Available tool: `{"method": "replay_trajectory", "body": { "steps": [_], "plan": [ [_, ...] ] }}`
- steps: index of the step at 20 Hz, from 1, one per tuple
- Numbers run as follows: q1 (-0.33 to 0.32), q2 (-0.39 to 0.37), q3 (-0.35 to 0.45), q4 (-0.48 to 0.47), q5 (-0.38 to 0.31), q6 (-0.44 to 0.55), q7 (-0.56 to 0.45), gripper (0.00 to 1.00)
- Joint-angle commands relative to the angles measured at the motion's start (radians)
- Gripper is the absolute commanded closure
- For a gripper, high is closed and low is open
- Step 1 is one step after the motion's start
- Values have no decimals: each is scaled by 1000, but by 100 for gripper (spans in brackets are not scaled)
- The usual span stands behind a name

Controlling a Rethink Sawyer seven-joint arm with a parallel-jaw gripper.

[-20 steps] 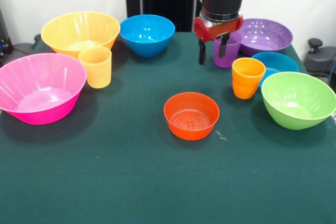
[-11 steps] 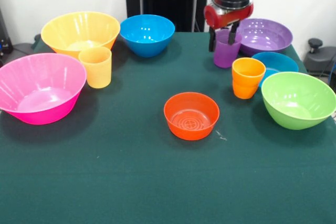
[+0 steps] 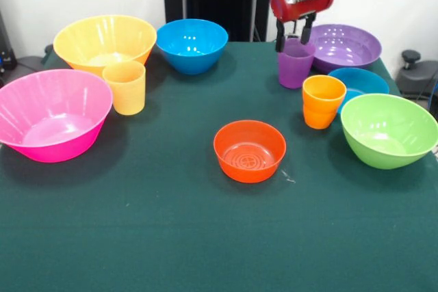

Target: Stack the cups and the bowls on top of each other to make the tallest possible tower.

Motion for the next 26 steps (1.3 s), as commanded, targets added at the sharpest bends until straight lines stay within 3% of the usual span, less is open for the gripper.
{"method": "replay_trajectory", "body": {
  "steps": [1, 6, 9, 15, 19, 22, 26],
  "plan": [
    [17, 136, -80, -11, -11, -156, 172, 0],
    [70, 182, -123, -35, 4, -212, 213, 0],
    [96, 170, -129, -34, 36, -218, 221, 0],
    [90, 136, -94, -31, 110, -174, 181, 0],
    [121, 97, -93, 4, 166, -166, 209, 0],
    [144, 106, -107, 5, 181, -205, 223, 0],
    [127, 123, -92, -11, 201, -202, 189, 0]
  ]
}}
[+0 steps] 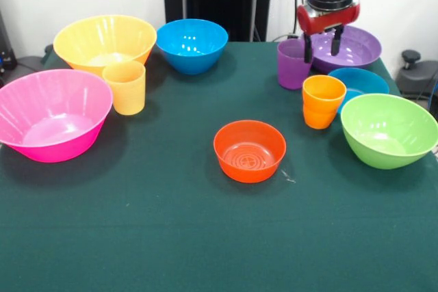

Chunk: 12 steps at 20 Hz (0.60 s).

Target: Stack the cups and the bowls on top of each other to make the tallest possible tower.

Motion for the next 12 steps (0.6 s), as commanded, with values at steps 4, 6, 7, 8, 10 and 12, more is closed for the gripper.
{"method": "replay_trajectory", "body": {
  "steps": [4, 6, 7, 8, 10, 12],
  "plan": [
    [-9, 32, 16, -5, 80, -10, 112, 0],
    [-19, 25, 25, 9, 88, -19, 108, 0],
    [-24, 21, 32, 7, 95, -12, 102, 0],
    [-29, 16, 37, 9, 102, -7, 97, 0],
    [-35, 20, 49, 4, 117, -2, 92, 0],
    [-35, 6, 56, -3, 133, 18, 85, 0]
  ]
}}
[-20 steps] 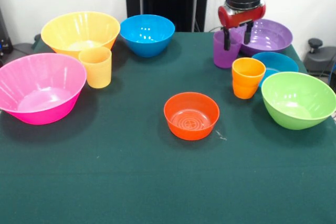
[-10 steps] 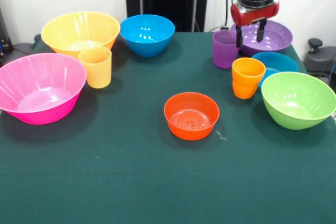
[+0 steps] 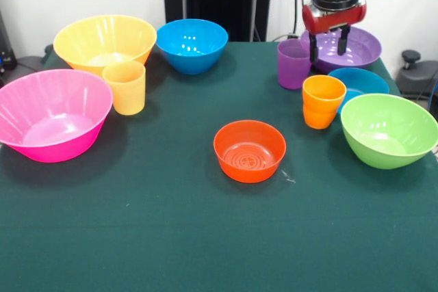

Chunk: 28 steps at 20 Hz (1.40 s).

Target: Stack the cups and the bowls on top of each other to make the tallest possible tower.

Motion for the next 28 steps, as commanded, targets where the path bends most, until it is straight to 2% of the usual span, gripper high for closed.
{"method": "replay_trajectory", "body": {
  "steps": [1, 8, 16, 26, 28],
  "plan": [
    [-26, 5, 58, -5, 67, 25, 80, 0],
    [-55, 19, 66, -11, 66, 28, 39, 0],
    [-56, -126, 100, 22, 157, 174, 41, 0],
    [-11, -167, 92, 19, 231, 208, 71, 0],
    [-12, -161, 93, 27, 236, 178, 74, 0]
  ]
}}
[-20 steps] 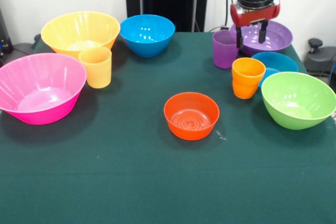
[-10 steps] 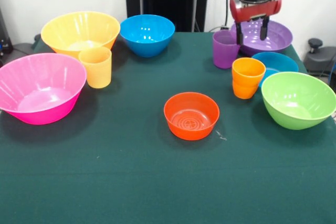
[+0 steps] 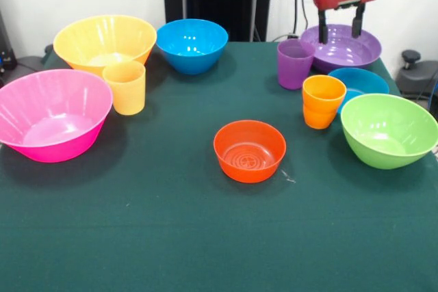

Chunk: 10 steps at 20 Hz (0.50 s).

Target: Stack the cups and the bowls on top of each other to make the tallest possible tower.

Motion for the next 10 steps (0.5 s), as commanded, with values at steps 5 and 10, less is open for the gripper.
{"method": "replay_trajectory", "body": {
  "steps": [5, 10],
  "plan": [
    [63, 23, -12, -52, -36, 72, 31, 0],
    [21, 103, 15, -94, -50, 41, -31, 0]
  ]
}}
